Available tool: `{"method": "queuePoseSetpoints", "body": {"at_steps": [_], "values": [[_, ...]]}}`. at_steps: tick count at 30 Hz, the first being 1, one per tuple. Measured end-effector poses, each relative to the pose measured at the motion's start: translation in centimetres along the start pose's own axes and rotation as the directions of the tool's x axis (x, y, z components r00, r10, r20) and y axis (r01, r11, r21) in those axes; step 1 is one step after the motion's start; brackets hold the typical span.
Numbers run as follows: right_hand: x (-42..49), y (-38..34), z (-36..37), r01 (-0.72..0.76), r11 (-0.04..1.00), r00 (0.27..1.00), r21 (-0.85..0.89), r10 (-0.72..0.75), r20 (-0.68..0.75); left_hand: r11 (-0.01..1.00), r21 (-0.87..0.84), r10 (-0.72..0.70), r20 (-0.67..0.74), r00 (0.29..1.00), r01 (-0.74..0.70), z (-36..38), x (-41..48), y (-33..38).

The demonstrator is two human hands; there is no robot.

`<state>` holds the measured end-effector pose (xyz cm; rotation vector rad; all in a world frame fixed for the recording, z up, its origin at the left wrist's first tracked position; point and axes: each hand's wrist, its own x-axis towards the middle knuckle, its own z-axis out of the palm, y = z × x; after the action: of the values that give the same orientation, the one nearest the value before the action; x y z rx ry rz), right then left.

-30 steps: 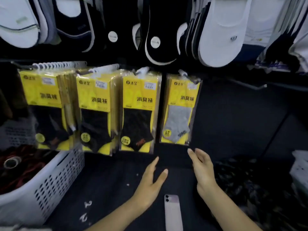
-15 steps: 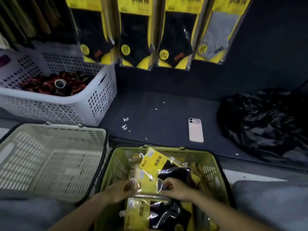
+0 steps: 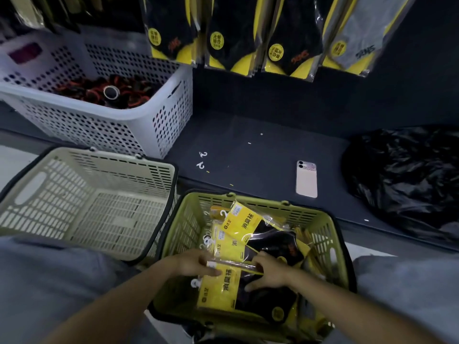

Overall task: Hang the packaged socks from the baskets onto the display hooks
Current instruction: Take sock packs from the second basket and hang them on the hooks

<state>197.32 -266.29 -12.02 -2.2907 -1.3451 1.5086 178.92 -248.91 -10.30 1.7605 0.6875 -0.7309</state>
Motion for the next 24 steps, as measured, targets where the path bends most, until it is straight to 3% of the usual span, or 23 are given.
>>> {"method": "queuePoseSetpoints", "body": {"at_steps": [4,7,10,13,15,20,24], "values": [[-0.3,-0.5,-1.2,0.052,0.969,0.998,0.24,-0.06,0.024,0.995,-0.091,0.042,-0.072,0.996,-0.049,-2.1,-0.7,2.6],[-0.8,-1.5,-3.1,0.16,0.894,0.985,0.418,-0.116,-0.129,0.952,-0.262,0.123,-0.139,0.983,-0.156,-5.1,-2.7,4.9],[-1.8,-3.1,-5.8,0.259,0.808,0.948,0.529,-0.107,-0.3,0.84,-0.452,0.197,-0.262,0.945,-0.301,-7.5,-4.4,6.5],[-2.8,-4.2,-8.1,0.349,0.69,0.898,0.634,-0.052,-0.438,0.706,-0.555,0.247,-0.388,0.888,-0.439,-7.5,-4.6,7.4],[-3.4,-4.9,-9.4,0.392,0.605,0.867,0.693,0.008,-0.498,0.674,-0.571,0.289,-0.38,0.879,-0.469,-6.5,-4.3,8.4],[-5.6,-7.1,-11.9,0.494,0.574,0.81,0.653,-0.03,-0.586,0.669,-0.505,0.311,-0.474,0.823,-0.544,-5.1,-4.2,11.8],[-8.1,-8.6,-14.7,0.634,0.562,0.642,0.532,0.0,-0.766,0.645,-0.412,0.36,-0.579,0.732,-0.644,-5.7,-5.5,14.8]]}}
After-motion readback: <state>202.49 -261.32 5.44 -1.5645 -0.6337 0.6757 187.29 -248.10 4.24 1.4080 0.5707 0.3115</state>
